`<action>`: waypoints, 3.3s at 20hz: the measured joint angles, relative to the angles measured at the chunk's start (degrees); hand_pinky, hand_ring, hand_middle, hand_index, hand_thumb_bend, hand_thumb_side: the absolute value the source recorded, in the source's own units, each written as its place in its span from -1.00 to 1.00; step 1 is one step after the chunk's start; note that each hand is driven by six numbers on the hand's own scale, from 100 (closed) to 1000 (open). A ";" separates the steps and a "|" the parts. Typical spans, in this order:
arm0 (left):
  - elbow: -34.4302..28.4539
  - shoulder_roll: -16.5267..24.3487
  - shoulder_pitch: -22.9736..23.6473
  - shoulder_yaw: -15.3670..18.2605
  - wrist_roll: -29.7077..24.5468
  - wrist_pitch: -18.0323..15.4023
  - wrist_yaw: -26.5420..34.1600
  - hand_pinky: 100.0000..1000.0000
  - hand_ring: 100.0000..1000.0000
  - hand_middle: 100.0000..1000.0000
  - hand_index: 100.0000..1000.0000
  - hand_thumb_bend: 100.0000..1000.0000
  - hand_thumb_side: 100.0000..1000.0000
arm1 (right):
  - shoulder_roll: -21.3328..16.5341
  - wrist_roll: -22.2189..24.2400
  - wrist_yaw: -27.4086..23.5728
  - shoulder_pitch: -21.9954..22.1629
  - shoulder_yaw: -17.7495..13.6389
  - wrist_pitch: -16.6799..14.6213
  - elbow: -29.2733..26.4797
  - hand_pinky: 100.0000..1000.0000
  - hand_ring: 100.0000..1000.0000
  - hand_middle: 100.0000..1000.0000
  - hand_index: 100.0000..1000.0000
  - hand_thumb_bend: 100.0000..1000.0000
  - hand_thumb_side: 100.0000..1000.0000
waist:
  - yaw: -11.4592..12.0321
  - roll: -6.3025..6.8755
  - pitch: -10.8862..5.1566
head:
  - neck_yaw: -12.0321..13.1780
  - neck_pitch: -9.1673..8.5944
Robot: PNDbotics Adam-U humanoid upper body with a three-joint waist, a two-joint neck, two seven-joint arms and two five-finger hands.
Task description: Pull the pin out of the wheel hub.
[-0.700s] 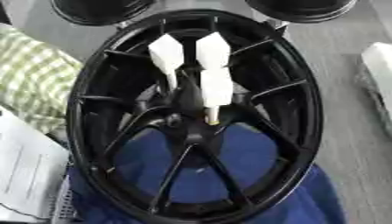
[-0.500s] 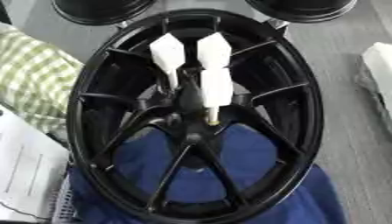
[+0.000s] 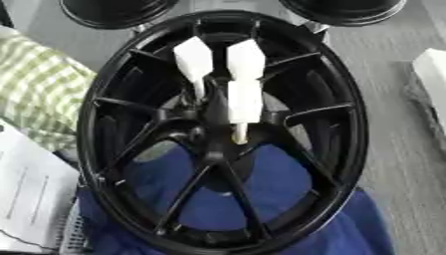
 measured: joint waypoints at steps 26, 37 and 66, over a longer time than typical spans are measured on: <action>-22.76 -10.12 22.52 6.39 14.93 5.28 5.06 0.49 0.20 -0.02 0.45 -0.98 0.06 | -23.04 0.74 8.72 -1.35 4.78 -15.15 -0.02 0.81 0.48 0.23 0.48 -1.00 -1.00 | -0.68 -3.15 -0.53 | 0.36 0.71; -25.54 -19.37 30.14 9.15 18.52 9.80 5.29 0.52 0.17 -0.06 0.43 -0.95 0.23 | -38.23 4.98 18.21 -7.34 11.82 -17.46 -0.16 0.73 0.55 0.34 0.52 -1.00 -0.57 | -1.83 -4.53 -0.52 | 0.56 1.04; -25.99 -24.85 30.59 10.60 19.59 12.69 6.24 0.55 0.17 -0.07 0.42 -0.92 0.27 | -48.10 22.72 11.76 -33.68 26.90 -18.36 5.25 0.83 0.58 0.38 0.56 -1.00 -0.49 | 2.56 -5.36 -0.46 | -3.68 0.99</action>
